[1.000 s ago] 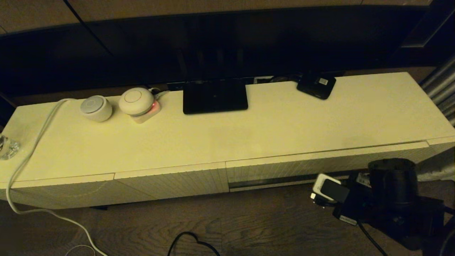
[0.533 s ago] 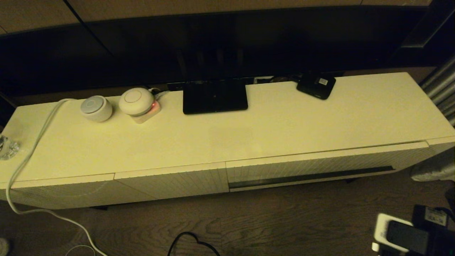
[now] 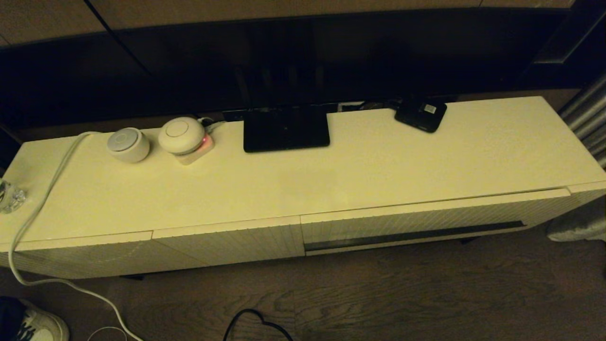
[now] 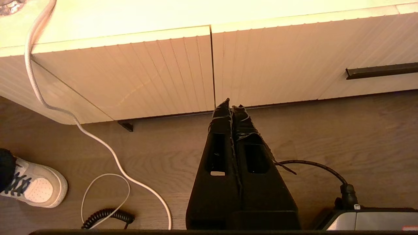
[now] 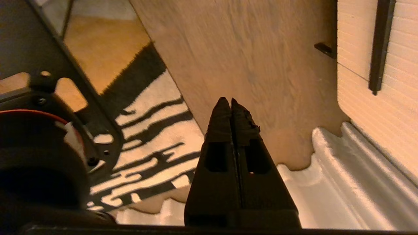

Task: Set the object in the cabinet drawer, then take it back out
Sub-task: Open the drawer

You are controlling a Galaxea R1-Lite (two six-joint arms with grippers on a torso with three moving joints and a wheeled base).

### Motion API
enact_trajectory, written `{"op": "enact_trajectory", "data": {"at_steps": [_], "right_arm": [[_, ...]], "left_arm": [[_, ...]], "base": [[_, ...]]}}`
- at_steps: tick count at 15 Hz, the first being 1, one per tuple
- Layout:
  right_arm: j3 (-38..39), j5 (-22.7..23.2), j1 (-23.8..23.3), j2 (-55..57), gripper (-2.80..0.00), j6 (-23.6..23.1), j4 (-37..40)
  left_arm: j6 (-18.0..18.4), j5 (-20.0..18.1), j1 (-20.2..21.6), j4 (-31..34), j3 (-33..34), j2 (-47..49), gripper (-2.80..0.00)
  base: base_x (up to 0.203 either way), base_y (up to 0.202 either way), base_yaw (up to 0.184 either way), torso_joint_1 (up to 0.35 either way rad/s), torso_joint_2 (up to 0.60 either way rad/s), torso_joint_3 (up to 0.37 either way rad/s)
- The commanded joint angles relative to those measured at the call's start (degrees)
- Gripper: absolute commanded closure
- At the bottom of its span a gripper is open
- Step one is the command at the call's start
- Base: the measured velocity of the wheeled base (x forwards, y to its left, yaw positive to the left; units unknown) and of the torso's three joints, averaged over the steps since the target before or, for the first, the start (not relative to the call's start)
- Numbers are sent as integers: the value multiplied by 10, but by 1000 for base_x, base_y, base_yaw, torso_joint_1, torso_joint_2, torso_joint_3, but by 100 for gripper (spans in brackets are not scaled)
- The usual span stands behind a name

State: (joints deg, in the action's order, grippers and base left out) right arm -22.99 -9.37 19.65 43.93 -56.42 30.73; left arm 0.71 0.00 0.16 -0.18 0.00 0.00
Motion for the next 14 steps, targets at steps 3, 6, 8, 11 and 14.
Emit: {"op": "enact_trajectory", "data": {"at_steps": [3, 6, 8, 11, 14], "right_arm": [[-2, 55, -29, -10, 0, -42, 10], [-5, 67, -14, 19, 0, -58, 19], [-9, 82, -7, 60, 0, -78, 17], [-19, 98, -2, 155, 0, -82, -38], [-48, 104, 7, 256, 0, -58, -124]], "left_arm": [[0, 0, 0, 0, 1, 0, 0], [0, 0, 0, 0, 1, 0, 0], [0, 0, 0, 0, 1, 0, 0], [0, 0, 0, 0, 1, 0, 0], [0, 0, 0, 0, 1, 0, 0]], "base": [[0, 0, 0, 0, 0, 0], [0, 0, 0, 0, 0, 0], [0, 0, 0, 0, 0, 0], [0, 0, 0, 0, 0, 0], [0, 0, 0, 0, 0, 0]]}}
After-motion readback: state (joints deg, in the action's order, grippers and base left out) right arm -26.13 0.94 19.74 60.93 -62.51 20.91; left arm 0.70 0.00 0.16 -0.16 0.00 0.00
